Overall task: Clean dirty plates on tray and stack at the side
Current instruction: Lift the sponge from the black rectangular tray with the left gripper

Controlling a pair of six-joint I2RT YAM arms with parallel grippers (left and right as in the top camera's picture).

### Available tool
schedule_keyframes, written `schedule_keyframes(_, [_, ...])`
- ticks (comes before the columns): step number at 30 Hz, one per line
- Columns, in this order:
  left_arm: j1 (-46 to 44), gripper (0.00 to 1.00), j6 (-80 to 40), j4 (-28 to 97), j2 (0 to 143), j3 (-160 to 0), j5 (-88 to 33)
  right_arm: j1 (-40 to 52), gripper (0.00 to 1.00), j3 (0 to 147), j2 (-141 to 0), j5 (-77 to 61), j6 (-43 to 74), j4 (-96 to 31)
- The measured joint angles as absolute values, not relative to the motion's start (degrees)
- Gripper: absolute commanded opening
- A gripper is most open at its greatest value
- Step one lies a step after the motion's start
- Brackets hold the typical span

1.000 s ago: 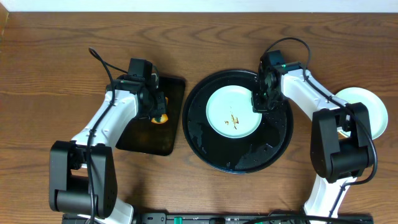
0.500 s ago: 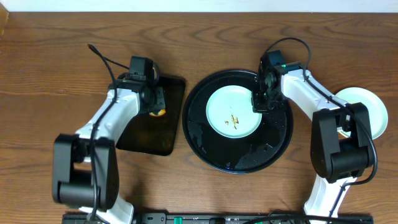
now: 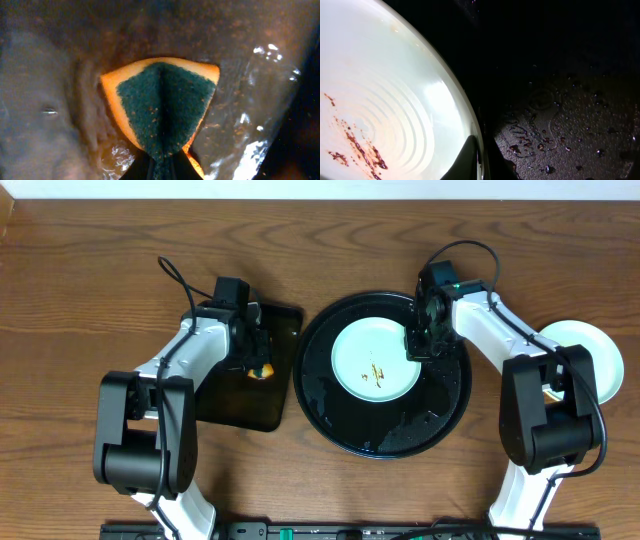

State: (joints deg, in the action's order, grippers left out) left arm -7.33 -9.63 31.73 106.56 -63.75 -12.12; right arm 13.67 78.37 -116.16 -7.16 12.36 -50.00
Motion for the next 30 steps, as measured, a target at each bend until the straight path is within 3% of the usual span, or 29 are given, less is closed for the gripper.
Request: schedule_keyframes(30, [-6.96,0.07,-10.15,38.61,96.75,-66.65,-13.69,13.67,0.01,78.37,-116.16,-7.16,12.34,-50.26])
